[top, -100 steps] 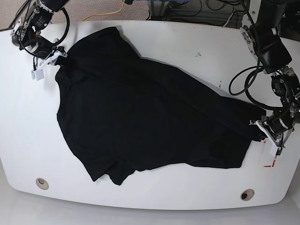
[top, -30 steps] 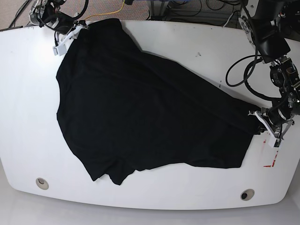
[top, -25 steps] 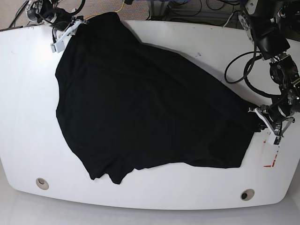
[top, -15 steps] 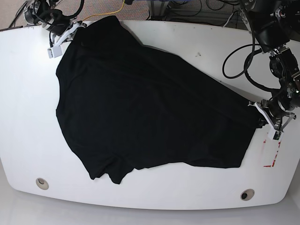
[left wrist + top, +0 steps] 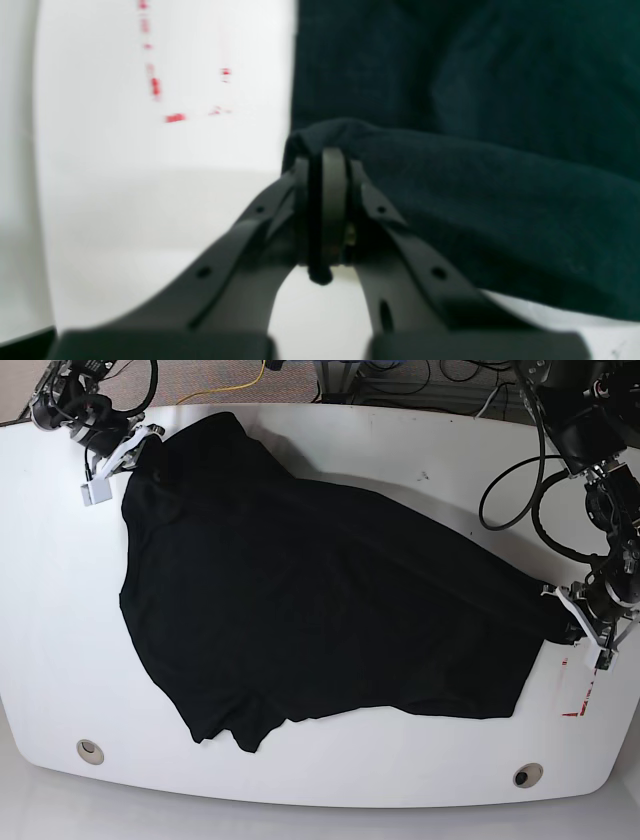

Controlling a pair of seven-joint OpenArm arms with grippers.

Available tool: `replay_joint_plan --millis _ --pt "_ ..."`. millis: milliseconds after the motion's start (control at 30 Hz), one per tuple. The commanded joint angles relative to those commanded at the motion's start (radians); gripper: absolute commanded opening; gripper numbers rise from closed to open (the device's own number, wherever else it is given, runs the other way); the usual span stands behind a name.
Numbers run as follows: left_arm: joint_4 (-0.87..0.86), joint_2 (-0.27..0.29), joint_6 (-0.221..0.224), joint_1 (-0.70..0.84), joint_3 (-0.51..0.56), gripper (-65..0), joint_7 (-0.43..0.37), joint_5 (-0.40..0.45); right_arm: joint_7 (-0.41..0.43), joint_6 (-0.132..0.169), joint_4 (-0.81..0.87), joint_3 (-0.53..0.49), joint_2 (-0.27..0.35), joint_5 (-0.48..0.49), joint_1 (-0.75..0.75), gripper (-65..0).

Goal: Layout the t-shirt on the table in an organized manner, then fold the t-shirt properly
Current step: 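Hold both grippers and stretch the shirt taut diagonally between them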

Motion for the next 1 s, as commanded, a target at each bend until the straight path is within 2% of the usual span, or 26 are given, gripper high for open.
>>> replay_joint_plan --millis 200,333,633,900,1000 --pt "-0.023 0.009 0.006 -0.028 0.002 -65.0 0.000 0.002 0.000 0.000 -0.003 0.015 0.000 -0.006 0.052 -65.0" --pt "-0.081 0.032 0.008 -0.051 0.002 -65.0 0.000 0.002 0.000 0.000 -0.066 0.015 0.002 -0.006 0.091 -65.0" --pt "-0.155 0.032 0.008 -0.075 0.002 -65.0 0.000 0.002 0.000 0.000 -0.183 0.017 0.048 0.000 0.172 -65.0" --pt "-0.152 0.028 0.003 -0.066 0.002 -65.0 0.000 0.002 0.000 0.000 -0.184 0.014 0.064 0.006 0.126 -65.0" --pt "-0.152 0.012 0.002 -0.044 0.000 -65.0 0.000 0.000 0.000 0.000 -0.186 0.011 0.063 0.055 0.086 -65.0"
